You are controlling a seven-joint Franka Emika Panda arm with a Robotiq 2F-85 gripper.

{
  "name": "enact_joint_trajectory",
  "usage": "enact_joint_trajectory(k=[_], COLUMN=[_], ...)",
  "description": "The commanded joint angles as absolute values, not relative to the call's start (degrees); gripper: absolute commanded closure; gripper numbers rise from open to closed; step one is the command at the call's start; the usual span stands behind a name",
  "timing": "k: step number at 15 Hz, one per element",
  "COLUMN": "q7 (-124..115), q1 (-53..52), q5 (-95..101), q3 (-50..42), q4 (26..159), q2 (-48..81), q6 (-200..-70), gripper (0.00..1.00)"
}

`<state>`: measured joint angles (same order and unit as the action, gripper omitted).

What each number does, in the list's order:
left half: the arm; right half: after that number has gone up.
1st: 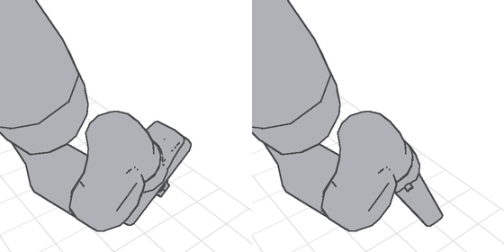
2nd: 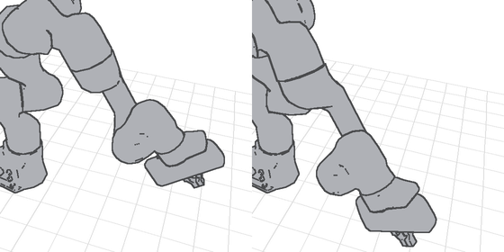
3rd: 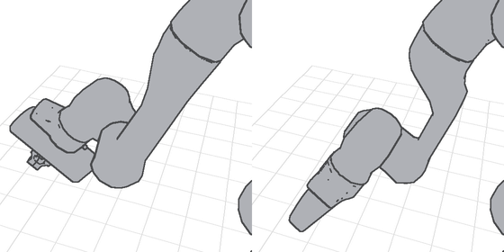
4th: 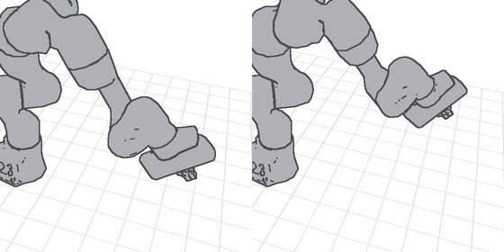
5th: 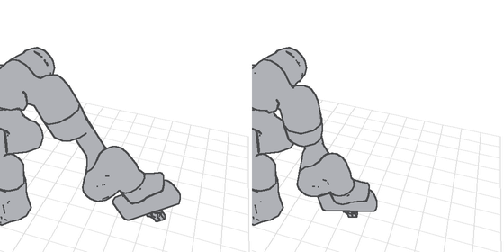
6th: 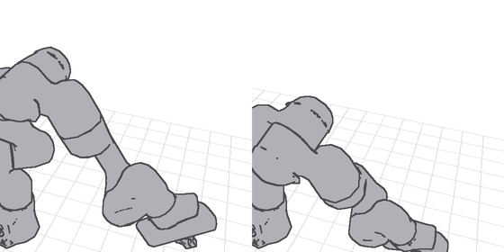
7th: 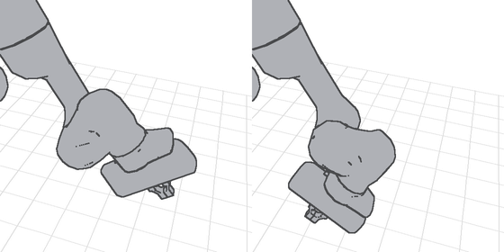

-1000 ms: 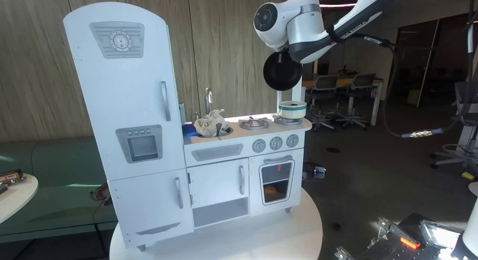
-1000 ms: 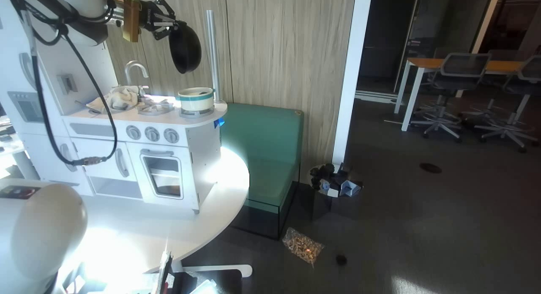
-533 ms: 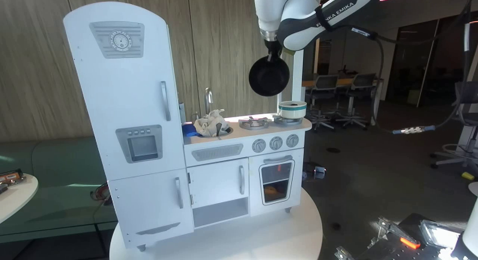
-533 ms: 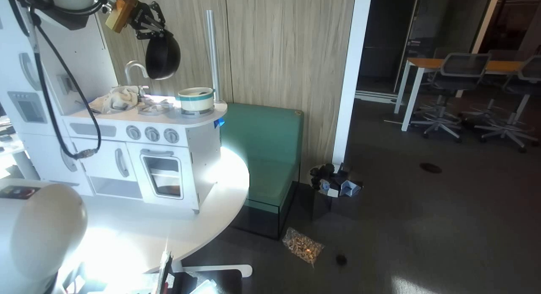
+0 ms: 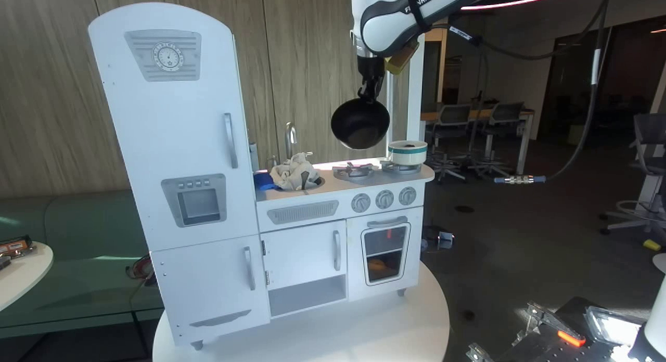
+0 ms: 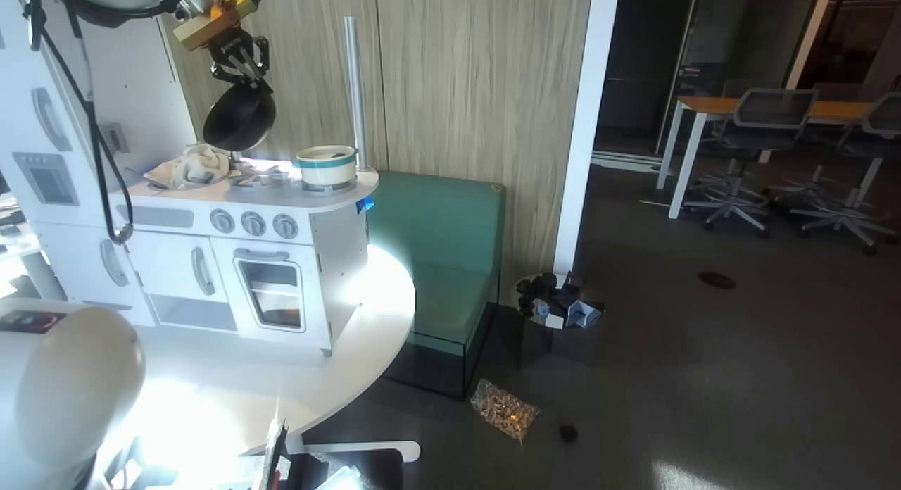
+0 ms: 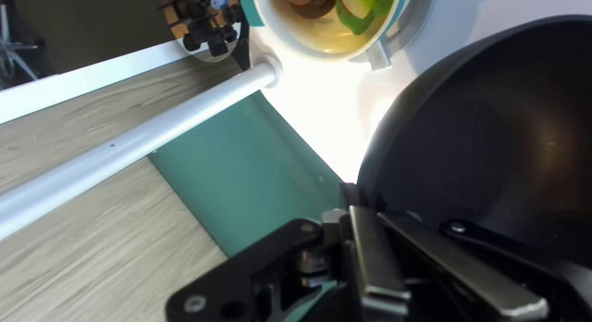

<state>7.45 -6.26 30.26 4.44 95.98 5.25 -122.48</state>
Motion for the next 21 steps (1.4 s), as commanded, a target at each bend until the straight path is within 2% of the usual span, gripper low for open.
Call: enact_joint_trajectory(k=[1,7,21], q7=[15.56,21.27,24.49], q1=[-5.63,-5.48,-5.55], q5=[21.52,16.49,16.03], q3=[4.85,4.78,4.37], q4=[88.16,79.17,61.97], q2=[9.84,16.68,31.35], q6=[-116.40,-108.91,-100.18], gripper=[0.99,0.99,0.99])
